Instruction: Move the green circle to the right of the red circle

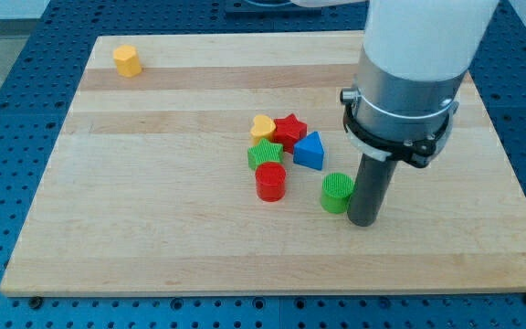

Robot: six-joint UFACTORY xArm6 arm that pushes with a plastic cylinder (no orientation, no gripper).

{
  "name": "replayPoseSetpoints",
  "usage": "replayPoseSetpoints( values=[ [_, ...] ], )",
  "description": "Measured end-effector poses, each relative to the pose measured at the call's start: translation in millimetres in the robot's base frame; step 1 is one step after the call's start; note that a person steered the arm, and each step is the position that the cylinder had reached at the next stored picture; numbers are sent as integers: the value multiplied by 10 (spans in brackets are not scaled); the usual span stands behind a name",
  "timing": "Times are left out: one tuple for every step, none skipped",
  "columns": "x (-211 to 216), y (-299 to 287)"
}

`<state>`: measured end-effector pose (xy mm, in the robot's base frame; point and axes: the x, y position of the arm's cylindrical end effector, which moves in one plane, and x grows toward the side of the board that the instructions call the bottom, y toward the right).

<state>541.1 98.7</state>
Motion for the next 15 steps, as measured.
replayPoseSetpoints(
  values=[
    [-25,-9],
    [-1,-9],
    [97,-9],
    [216,-9],
    [248,-36],
    [243,-103],
    [128,-175],
    [-22,-179],
    [-95,-179],
    [-95,-179],
    [-84,-178],
    [-84,-178],
    [-84,-178],
    [-100,-178],
    [-128,-178]
  ],
)
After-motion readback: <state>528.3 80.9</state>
